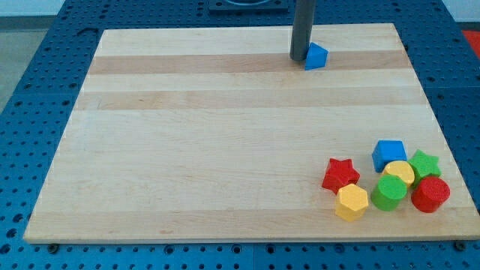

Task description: Move the blue triangle to the left of the blue cube

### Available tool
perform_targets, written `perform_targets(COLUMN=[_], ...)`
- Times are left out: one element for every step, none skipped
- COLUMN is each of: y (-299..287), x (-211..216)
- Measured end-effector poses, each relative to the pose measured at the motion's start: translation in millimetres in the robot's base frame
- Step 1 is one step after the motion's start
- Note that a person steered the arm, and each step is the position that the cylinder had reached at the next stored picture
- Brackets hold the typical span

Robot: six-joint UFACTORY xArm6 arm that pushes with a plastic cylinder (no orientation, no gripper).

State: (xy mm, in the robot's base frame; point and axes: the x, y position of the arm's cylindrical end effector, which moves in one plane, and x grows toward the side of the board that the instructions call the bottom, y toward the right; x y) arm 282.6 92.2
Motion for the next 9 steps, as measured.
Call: perform_targets(y=[-7.9, -20.3, -26.3, -18.2, -4.1, -0.2, -24.2, -29.6, -30.9], x=[-8.9, -26.7, -61.1, -86.4, -75.4, -33.5, -15.6, -16.3, 3.2])
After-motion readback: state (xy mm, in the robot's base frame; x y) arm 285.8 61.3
